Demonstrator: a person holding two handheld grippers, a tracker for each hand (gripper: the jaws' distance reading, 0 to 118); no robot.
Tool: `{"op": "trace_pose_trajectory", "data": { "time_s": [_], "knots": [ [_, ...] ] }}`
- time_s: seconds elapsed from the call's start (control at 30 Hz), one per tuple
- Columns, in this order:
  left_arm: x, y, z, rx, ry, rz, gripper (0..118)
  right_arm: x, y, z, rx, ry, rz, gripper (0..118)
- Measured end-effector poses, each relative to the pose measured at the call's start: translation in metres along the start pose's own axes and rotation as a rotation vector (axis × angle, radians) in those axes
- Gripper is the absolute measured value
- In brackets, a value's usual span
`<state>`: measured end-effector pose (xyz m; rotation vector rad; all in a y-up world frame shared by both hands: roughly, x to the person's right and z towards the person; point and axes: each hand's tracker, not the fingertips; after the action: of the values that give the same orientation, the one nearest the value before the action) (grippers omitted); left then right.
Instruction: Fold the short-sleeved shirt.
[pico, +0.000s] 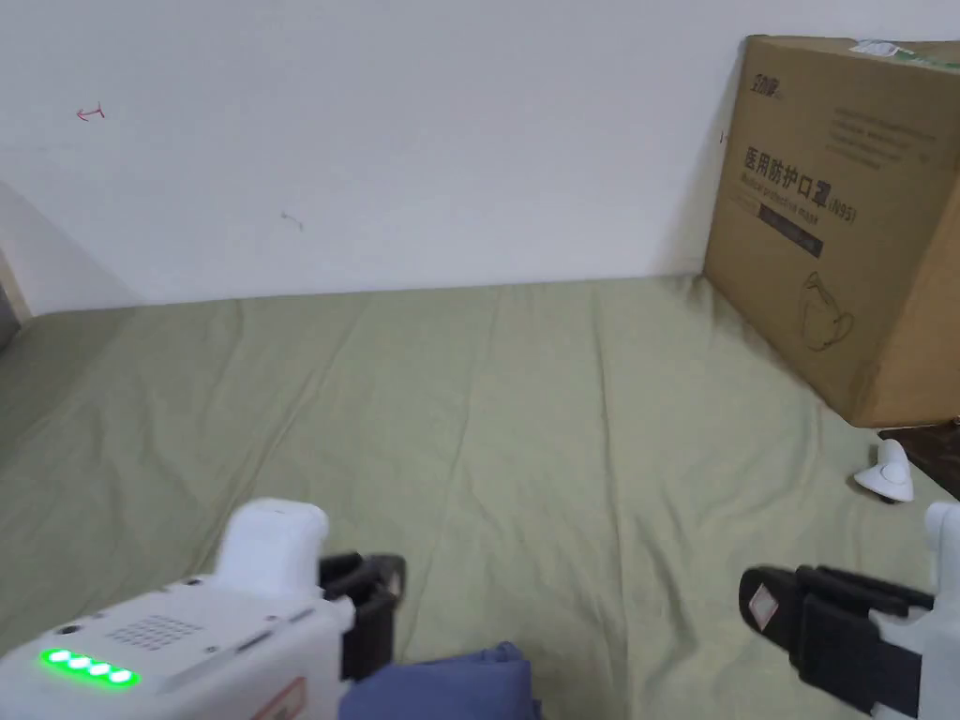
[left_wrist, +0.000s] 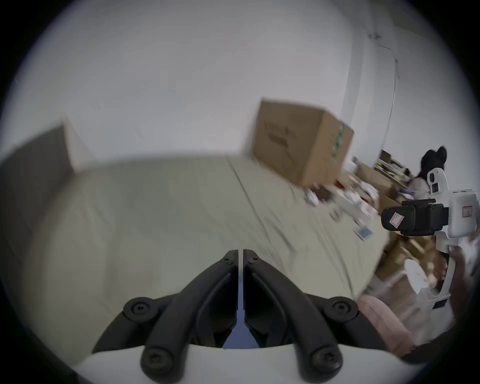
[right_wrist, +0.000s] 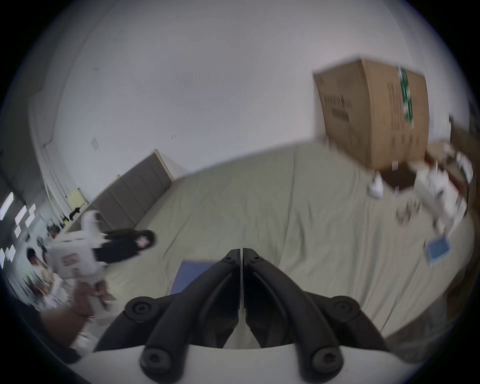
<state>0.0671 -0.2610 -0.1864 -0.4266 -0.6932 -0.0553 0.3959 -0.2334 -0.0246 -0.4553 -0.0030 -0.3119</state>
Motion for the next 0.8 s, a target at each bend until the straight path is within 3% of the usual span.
{"op": "trace_pose_trajectory", "data": {
  "time_s": [0.07, 0.17, 0.2, 0.27, 0.33, 0.4, 0.5, 0.6, 0.7, 0.73, 0.77, 0.8],
  "knots": [
    [-0.004, 0.01, 0.041, 0.186, 0.15, -0.021, 4, -0.018, 0.002, 0.009, 0.193, -0.039, 0.105, 2],
    [0.0, -0.001, 0.076, 0.403, 0.337, 0.012, 4, -0.037, -0.032, 0.018, 0.645, -0.25, 0.215, 2],
    [0.002, -0.007, 0.084, 0.453, 0.375, 0.004, 3, -0.042, -0.038, 0.012, 0.663, -0.308, 0.255, 2],
    [0.009, -0.019, 0.088, 0.442, 0.446, -0.014, 3, -0.046, -0.034, 0.001, 0.556, -0.291, 0.293, 2],
    [0.011, -0.021, 0.087, 0.409, 0.429, -0.008, 3, -0.047, -0.035, -0.008, 0.485, -0.237, 0.249, 2],
    [0.009, -0.021, 0.084, 0.374, 0.368, 0.008, 3, -0.047, -0.038, -0.007, 0.491, -0.248, 0.229, 2],
    [0.011, -0.02, 0.081, 0.363, 0.407, -0.016, 3, -0.046, -0.038, -0.007, 0.49, -0.274, 0.234, 2],
    [0.007, -0.02, 0.08, 0.347, 0.358, 0.023, 3, -0.046, -0.034, -0.01, 0.459, -0.249, 0.224, 2],
    [-0.009, -0.022, 0.074, 0.238, 0.273, 0.079, 3, -0.042, -0.028, -0.045, 0.146, 0.0, 0.224, 2],
    [-0.015, -0.024, 0.072, 0.189, 0.268, 0.086, 3, -0.037, -0.03, -0.069, -0.028, 0.124, 0.142, 2],
    [-0.02, -0.03, 0.07, 0.15, 0.282, 0.094, 3, -0.033, -0.038, -0.097, -0.192, 0.198, 0.033, 2],
    [-0.026, -0.036, 0.068, 0.121, 0.288, 0.1, 3, -0.032, -0.049, -0.119, -0.321, 0.235, -0.023, 2]
  ]
}}
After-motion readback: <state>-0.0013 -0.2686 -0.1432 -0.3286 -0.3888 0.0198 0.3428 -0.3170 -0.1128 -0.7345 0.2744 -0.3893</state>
